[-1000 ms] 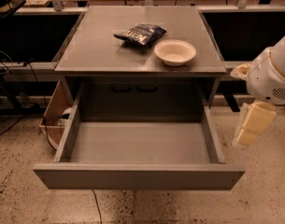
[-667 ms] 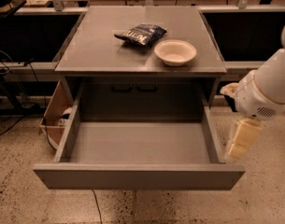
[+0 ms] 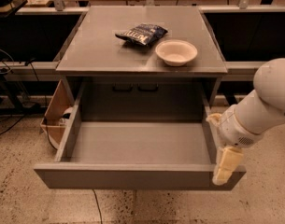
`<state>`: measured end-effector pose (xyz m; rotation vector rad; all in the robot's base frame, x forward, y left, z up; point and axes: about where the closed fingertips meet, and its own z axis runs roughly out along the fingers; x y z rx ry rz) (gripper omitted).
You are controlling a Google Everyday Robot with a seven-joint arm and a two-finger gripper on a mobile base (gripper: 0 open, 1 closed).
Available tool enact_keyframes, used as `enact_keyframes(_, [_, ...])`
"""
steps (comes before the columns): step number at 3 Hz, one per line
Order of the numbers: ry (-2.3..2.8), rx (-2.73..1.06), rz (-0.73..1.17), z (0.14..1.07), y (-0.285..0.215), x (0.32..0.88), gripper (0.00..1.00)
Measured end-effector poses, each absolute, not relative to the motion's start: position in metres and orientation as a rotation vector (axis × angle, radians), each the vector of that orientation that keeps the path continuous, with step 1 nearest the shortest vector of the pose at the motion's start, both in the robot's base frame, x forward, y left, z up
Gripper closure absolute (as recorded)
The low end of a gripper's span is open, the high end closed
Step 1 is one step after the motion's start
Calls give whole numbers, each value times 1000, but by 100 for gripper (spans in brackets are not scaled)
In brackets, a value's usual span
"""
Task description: Close top drawer
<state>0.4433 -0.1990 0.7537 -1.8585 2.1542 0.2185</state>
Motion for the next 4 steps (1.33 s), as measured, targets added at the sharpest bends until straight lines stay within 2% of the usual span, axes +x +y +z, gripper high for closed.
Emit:
enact_keyframes(2, [2099,-1865,335,690,-182,449,0])
enact_keyframes(3, [2048,-1881,368,674,-164,467,19])
enact_keyframes(4, [1971,-1912,384,673,-137,490,42])
